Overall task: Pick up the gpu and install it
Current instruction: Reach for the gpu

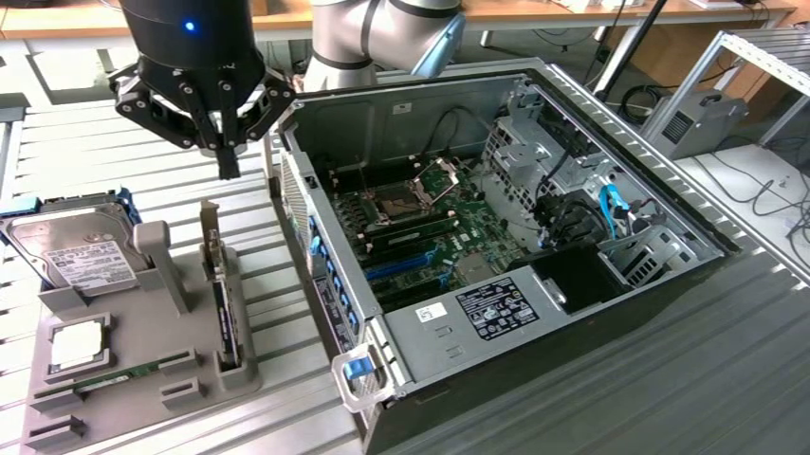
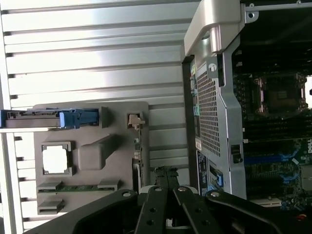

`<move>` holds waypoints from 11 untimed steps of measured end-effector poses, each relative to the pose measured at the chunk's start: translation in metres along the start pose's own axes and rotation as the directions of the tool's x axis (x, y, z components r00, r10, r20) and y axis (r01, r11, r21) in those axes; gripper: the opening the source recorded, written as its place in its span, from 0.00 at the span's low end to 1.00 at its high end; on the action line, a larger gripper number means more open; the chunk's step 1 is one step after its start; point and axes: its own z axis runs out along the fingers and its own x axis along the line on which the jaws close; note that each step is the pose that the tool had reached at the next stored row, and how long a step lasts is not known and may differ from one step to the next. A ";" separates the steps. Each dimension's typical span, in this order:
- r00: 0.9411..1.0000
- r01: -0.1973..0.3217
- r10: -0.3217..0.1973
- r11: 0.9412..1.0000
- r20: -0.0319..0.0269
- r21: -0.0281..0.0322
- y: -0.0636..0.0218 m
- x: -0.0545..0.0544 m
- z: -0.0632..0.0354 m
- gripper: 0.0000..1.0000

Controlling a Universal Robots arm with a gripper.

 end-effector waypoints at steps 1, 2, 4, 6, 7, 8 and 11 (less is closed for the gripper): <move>1.000 0.000 0.000 1.000 0.000 0.000 -0.0016 0.001 0.0002 0.11; 1.000 0.000 0.000 1.000 0.000 0.000 -0.0033 0.003 0.0005 0.11; 1.000 0.000 0.000 1.000 0.000 0.000 -0.0063 0.005 0.0009 0.11; 1.000 0.000 0.000 1.000 0.000 0.000 -0.0098 0.008 0.0014 0.11; 1.000 0.000 0.000 1.000 0.000 0.000 -0.0120 0.009 0.0016 0.11; 1.000 0.000 0.000 1.000 0.000 0.000 -0.0149 0.011 0.0019 0.11; 1.000 0.000 0.000 1.000 0.000 0.000 -0.0227 0.014 0.0026 0.11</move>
